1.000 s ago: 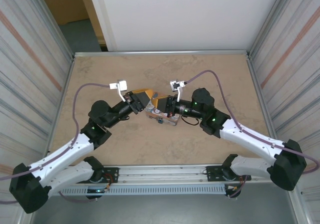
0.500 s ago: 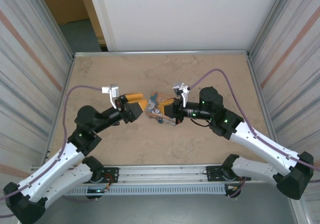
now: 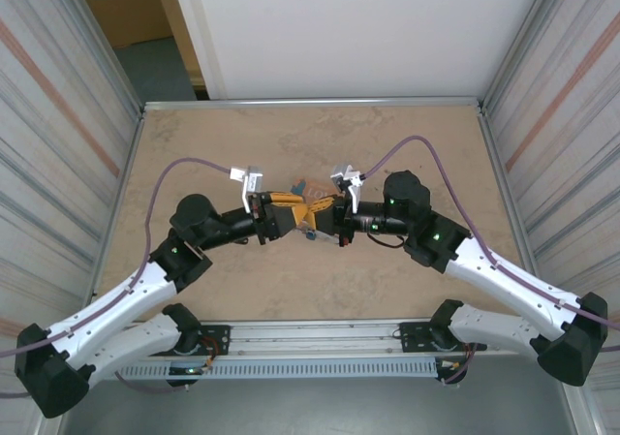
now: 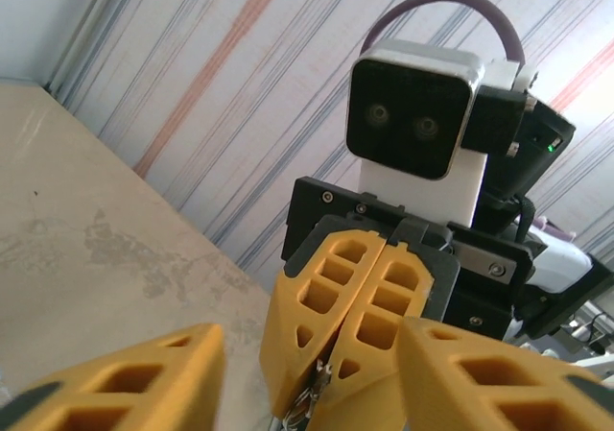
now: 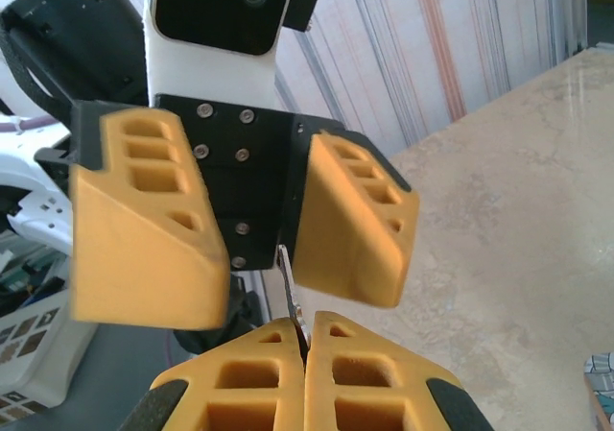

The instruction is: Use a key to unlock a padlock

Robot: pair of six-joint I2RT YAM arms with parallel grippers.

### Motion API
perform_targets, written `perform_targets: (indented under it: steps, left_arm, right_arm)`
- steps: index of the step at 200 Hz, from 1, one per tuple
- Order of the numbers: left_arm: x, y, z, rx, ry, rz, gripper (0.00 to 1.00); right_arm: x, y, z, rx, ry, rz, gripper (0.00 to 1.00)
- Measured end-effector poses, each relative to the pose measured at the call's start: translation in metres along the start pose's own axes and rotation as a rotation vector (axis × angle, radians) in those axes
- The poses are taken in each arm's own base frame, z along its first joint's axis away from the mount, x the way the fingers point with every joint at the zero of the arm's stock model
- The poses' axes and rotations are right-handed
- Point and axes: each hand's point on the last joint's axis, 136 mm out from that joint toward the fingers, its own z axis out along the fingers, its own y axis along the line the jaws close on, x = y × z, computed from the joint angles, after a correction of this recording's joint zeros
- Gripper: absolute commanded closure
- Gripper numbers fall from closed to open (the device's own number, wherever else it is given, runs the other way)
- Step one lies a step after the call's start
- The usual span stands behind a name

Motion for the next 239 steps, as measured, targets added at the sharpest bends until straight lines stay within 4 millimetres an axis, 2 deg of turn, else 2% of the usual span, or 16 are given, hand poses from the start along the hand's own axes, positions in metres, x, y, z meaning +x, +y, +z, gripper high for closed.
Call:
perform_targets:
  steps: [38, 57, 90, 111, 140, 186, 213, 239]
  left_arm:
    - [-0.001, -0.001, 0.000, 0.001, -0.006, 0.002, 0.90]
    - [-0.003, 0.000, 0.000, -0.008, -0.015, 0.005, 1.00]
    - [-0.003, 0.000, 0.000, -0.010, -0.020, 0.005, 1.00]
    - [-0.006, -0.003, -0.002, -0.005, -0.032, 0.011, 1.00]
    - [-0.010, -0.005, -0.003, -0.001, -0.047, 0.018, 1.00]
    - [-0.011, -0.005, -0.003, 0.002, -0.051, 0.021, 1.00]
    - [-0.010, -0.005, -0.003, 0.001, -0.050, 0.020, 1.00]
    - [-0.008, -0.003, -0.003, -0.002, -0.047, 0.017, 1.00]
  right_arm:
    - [-0.002, 0.001, 0.000, -0.003, -0.009, 0.001, 0.99]
    - [-0.003, -0.001, 0.000, 0.004, -0.015, 0.005, 0.93]
    - [-0.004, -0.003, -0.004, 0.006, -0.033, 0.040, 0.78]
    - [-0.009, -0.011, -0.012, 0.022, -0.064, 0.101, 0.70]
    - [-0.011, -0.017, -0.015, 0.019, -0.093, 0.167, 0.65]
    - [-0.015, -0.009, -0.014, -0.034, -0.109, 0.195, 0.53]
    - [-0.017, -0.006, -0.014, -0.046, -0.117, 0.194, 0.52]
    - [-0.016, -0.006, -0.012, -0.050, -0.113, 0.195, 0.55]
